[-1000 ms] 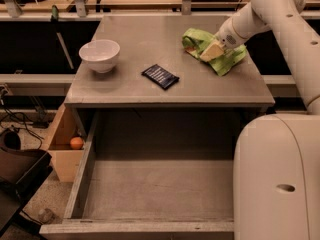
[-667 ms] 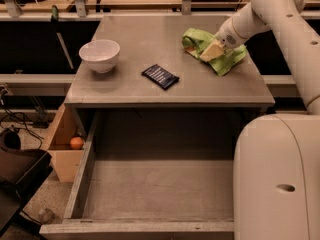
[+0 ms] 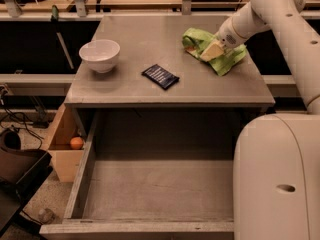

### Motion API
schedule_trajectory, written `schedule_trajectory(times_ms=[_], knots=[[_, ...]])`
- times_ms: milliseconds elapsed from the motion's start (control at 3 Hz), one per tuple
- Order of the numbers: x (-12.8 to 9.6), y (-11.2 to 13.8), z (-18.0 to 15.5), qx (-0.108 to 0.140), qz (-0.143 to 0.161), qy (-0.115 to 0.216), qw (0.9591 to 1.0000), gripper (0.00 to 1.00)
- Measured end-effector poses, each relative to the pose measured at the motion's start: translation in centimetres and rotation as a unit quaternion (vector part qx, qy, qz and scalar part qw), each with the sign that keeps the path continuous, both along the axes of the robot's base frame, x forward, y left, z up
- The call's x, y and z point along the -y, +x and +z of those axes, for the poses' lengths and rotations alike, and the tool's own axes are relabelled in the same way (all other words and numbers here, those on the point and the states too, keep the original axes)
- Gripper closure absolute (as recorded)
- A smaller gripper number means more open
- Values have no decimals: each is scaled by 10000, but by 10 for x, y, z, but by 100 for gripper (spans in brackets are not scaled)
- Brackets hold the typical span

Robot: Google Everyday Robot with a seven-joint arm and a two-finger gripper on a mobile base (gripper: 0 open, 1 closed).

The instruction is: Place green rice chip bag into top drawer

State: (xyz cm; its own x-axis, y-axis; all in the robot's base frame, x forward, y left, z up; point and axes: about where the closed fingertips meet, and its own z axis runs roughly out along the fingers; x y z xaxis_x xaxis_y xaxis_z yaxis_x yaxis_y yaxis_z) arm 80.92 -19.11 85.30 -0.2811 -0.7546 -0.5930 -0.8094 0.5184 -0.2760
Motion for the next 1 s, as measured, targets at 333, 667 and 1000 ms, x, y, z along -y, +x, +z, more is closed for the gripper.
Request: schedule_trajectory(times_ms=[333,667,1000], knots=[[-1,-4,30,259,-70,-443,9987,100],[-37,-5,96,913,-244,-1236,9878,100],[-69,-33,140,1102,-385,-1845,9759,100]])
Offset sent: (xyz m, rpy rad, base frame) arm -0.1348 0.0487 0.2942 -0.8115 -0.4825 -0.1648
